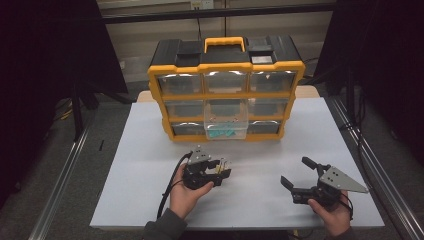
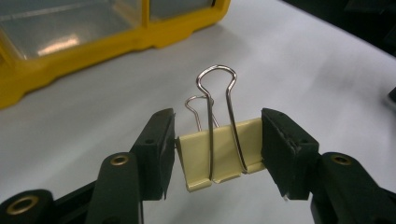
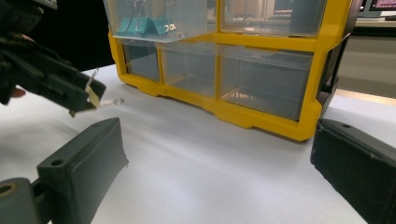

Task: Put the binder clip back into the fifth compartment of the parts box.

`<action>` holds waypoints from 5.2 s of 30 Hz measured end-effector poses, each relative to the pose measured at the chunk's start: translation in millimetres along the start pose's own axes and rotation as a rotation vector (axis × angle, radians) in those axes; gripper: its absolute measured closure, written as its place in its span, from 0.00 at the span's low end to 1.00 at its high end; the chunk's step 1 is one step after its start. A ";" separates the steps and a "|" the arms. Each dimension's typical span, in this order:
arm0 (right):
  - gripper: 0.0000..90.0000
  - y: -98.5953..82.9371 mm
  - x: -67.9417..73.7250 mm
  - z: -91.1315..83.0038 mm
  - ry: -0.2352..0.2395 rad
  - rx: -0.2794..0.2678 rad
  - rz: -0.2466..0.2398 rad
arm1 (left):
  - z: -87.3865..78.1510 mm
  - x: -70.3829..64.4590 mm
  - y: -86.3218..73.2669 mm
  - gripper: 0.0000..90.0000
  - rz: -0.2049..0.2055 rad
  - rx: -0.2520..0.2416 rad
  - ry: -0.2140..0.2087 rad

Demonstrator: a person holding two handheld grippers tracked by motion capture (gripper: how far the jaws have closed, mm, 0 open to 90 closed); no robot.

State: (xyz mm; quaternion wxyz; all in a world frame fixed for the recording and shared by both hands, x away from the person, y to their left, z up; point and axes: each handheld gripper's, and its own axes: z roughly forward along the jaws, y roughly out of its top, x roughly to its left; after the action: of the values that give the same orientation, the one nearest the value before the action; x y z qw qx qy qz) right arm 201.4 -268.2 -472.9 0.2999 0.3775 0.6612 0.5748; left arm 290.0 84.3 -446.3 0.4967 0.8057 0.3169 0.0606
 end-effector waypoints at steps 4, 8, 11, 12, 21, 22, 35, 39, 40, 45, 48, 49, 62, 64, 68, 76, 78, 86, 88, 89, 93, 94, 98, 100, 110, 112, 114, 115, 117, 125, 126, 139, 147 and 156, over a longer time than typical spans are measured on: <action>0.02 -0.1 0.5 0.7 -0.003 -0.004 0.000 | -7.4 -0.5 8.3 0.52 0.010 -0.020 0.002; 0.02 -0.1 0.2 0.7 0.000 -0.001 -0.003 | -13.9 1.0 15.4 0.52 0.001 -0.054 -0.023; 0.02 -0.1 0.1 0.8 0.000 -0.002 -0.003 | -19.3 2.4 20.5 0.52 0.003 -0.073 -0.022; 0.02 -0.1 0.2 0.7 0.000 -0.002 -0.001 | -21.2 2.3 22.3 0.52 -0.005 -0.084 -0.021; 0.02 -0.3 0.6 1.7 0.000 -0.005 0.001 | -30.2 2.0 35.4 0.52 -0.007 -0.111 -0.040; 0.02 -0.2 0.4 1.5 0.001 -0.003 0.001 | -31.2 2.8 36.6 0.52 0.003 -0.105 -0.046; 0.02 -0.2 0.3 1.5 -0.002 -0.005 0.001 | -39.1 -1.2 53.0 0.52 0.016 -0.136 -0.054; 0.02 -0.2 0.3 1.5 -0.002 -0.005 0.001 | -42.0 -1.1 58.5 0.52 0.022 -0.141 -0.062; 0.02 -0.1 0.5 1.4 -0.001 -0.004 0.002 | -42.5 -1.1 60.0 0.52 0.022 -0.145 -0.064; 0.02 -0.1 0.4 1.6 0.000 -0.004 0.000 | -47.0 -1.3 69.0 0.52 0.033 -0.151 -0.073; 0.02 -0.1 0.5 1.6 0.001 -0.005 0.000 | -48.9 -2.1 74.4 0.52 0.027 -0.166 -0.076; 0.02 0.0 0.7 1.6 0.001 -0.005 0.003 | -50.1 -1.7 76.1 0.52 0.036 -0.160 -0.077; 0.02 0.1 0.4 1.3 0.001 -0.004 0.002 | -59.9 -0.8 101.3 0.52 0.039 -0.199 -0.087; 0.02 0.2 0.4 1.0 0.002 -0.001 0.001 | -61.4 0.8 106.4 0.52 0.041 -0.209 -0.089; 0.02 0.2 0.3 0.9 0.001 -0.001 0.003 | -62.2 3.8 115.3 0.52 0.035 -0.230 -0.084; 0.02 0.2 0.2 1.0 0.002 -0.001 0.001 | -52.9 12.6 128.0 0.52 0.026 -0.251 -0.042; 0.02 0.3 0.4 1.1 0.000 -0.002 0.006 | -49.6 15.8 130.1 0.52 0.033 -0.248 -0.043; 0.02 0.6 0.5 1.9 -0.001 -0.005 0.005 | -33.3 23.7 133.8 0.52 0.039 -0.240 0.012; 0.02 0.6 0.5 1.8 -0.002 -0.004 0.001 | -29.8 24.8 134.2 0.52 0.035 -0.242 0.024; 0.02 0.6 0.4 1.8 -0.001 -0.004 0.001 | -28.4 26.1 134.4 0.52 0.036 -0.240 0.010; 0.02 0.6 0.5 1.8 0.000 -0.006 0.003 | -22.1 27.9 135.5 0.52 0.041 -0.244 0.033; 0.02 0.7 0.5 1.3 0.001 -0.002 0.004 | -21.3 28.1 135.9 0.52 0.034 -0.237 0.041; 0.02 0.8 0.3 1.2 -0.002 -0.004 0.007 | -14.3 30.4 134.3 0.52 0.054 -0.226 0.054; 0.02 0.5 0.2 2.0 -0.001 -0.005 0.004 | -12.1 31.1 134.0 0.43 0.064 -0.227 0.049; 0.02 0.4 0.2 0.9 -0.001 -0.002 0.008 | -36.9 27.5 129.3 0.13 0.082 -0.260 0.074; 0.02 0.6 -0.2 0.0 -0.005 -0.003 0.005 | -45.5 28.4 123.0 0.11 0.081 -0.273 0.077; 0.02 0.4 -0.3 -0.1 -0.004 -0.006 0.004 | -53.0 30.5 115.0 0.10 0.078 -0.279 0.074; 0.02 0.2 -0.6 -0.2 -0.003 -0.003 0.002 | -56.8 31.4 110.6 0.09 0.079 -0.282 0.084; 0.02 -0.2 -0.3 0.2 -0.009 -0.004 0.009 | -64.0 33.7 101.5 0.09 0.088 -0.284 0.099; 0.02 -0.2 0.1 0.3 -0.006 0.003 0.001 | -82.3 41.4 64.5 0.06 0.084 -0.285 0.120; 0.02 -0.2 0.2 0.6 -0.002 0.000 0.001 | -83.5 42.8 59.9 0.06 0.076 -0.290 0.115; 0.02 -0.4 0.3 0.9 -0.004 -0.001 0.001 | -93.1 58.1 13.0 0.05 0.049 -0.289 0.131; 0.02 -0.5 0.4 1.3 -0.003 0.000 0.001 | -97.2 65.5 -4.6 0.05 0.035 -0.274 0.135; 0.02 -0.5 -0.3 0.7 -0.006 -0.002 -0.001 | -107.2 73.1 -23.6 0.05 0.023 -0.276 0.157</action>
State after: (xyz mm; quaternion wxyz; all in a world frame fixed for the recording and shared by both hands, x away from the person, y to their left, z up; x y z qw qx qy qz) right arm 202.2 -268.1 -473.5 0.3024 0.3786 0.6598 0.5744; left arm 293.1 214.9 -428.4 0.5758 0.7262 0.3339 0.1721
